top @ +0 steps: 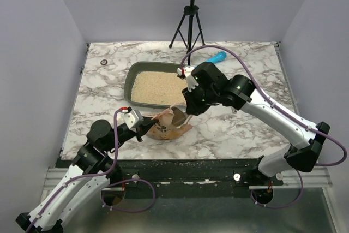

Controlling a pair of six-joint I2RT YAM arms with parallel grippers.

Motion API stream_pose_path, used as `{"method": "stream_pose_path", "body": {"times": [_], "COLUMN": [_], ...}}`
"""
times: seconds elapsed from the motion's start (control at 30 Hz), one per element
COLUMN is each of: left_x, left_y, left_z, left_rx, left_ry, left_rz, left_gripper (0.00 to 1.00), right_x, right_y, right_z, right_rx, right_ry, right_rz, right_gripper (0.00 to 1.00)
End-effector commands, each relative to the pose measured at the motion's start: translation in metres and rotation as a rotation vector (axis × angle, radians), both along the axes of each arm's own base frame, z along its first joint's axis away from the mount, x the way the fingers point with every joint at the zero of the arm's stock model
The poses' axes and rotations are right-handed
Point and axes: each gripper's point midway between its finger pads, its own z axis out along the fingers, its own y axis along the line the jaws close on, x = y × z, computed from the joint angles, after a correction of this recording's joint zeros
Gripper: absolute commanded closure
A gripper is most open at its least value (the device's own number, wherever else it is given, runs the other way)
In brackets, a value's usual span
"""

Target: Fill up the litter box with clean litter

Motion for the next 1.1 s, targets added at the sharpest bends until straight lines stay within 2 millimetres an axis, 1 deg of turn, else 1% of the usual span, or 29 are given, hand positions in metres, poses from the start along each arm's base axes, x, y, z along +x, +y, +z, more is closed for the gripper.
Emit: {"method": "stream_pose_path", "body": {"times": [0.0, 0.07, 0.17, 0.2, 0.23, 0.3, 0.4, 0.47, 0.6, 0.7, 0.77, 0.8, 0.87, 0.93, 1.0, 1.07], "left_x": [-0.001, 0.001, 0.008, 0.012, 0.015, 0.025, 0.04, 0.052, 0.077, 0.086, 0.088, 0.089, 0.09, 0.091, 0.096, 0.099], "left_y": [-0.003, -0.002, 0.002, 0.004, 0.006, 0.01, 0.019, 0.028, 0.064, 0.091, 0.106, 0.11, 0.115, 0.118, 0.117, 0.112], "left_z": [0.018, 0.018, 0.016, 0.014, 0.012, 0.007, 0.001, -0.003, -0.011, 0.002, 0.021, 0.033, 0.056, 0.074, 0.081, 0.078], "left_rx": [-0.023, -0.023, -0.021, -0.015, -0.002, 0.021, 0.058, 0.084, 0.189, 0.249, 0.261, 0.269, 0.271, 0.294, 0.333, 0.344], "left_ry": [-0.067, -0.067, -0.061, -0.051, -0.043, -0.025, -0.002, 0.001, 0.002, -0.028, -0.08, -0.122, -0.189, -0.237, -0.266, -0.264], "left_rz": [-0.017, -0.007, 0.041, 0.067, 0.086, 0.137, 0.227, 0.304, 0.536, 0.679, 0.749, 0.765, 0.785, 0.796, 0.794, 0.776], "left_gripper": [1.0, 1.0, 1.0, 1.0, 1.0, 1.0, 1.0, 1.0, 1.0, 1.0, 1.0, 1.0, 1.0, 1.0, 1.0, 1.0], "right_x": [0.023, 0.02, 0.019, 0.022, 0.021, 0.019, 0.017, 0.014, 0.011, 0.004, 0.003, 0.003, 0.005, 0.005, 0.006, 0.005], "right_y": [-0.034, -0.028, -0.019, -0.017, -0.012, -0.01, -0.005, -0.002, 0.01, 0.027, 0.042, 0.048, 0.061, 0.075, 0.09, 0.103], "right_z": [-0.017, -0.034, -0.06, -0.064, -0.069, -0.083, -0.097, -0.108, -0.117, -0.12, -0.116, -0.116, -0.115, -0.115, -0.113, -0.109], "right_rx": [-0.178, -0.182, -0.167, -0.153, -0.131, -0.1, -0.012, 0.054, 0.203, 0.303, 0.391, 0.432, 0.491, 0.534, 0.584, 0.638], "right_ry": [-0.018, 0.025, 0.095, 0.1, 0.125, 0.176, 0.253, 0.307, 0.393, 0.453, 0.489, 0.511, 0.537, 0.565, 0.595, 0.614], "right_rz": [-0.147, -0.128, -0.117, -0.126, -0.118, -0.117, -0.104, -0.098, -0.084, -0.05, -0.036, -0.037, -0.039, -0.031, -0.019, -0.001], "right_gripper": [0.99, 1.0, 0.99, 0.99, 0.99, 0.99, 1.0, 0.99, 0.99, 0.99, 0.99, 0.99, 0.99, 0.99, 0.99, 0.99]}}
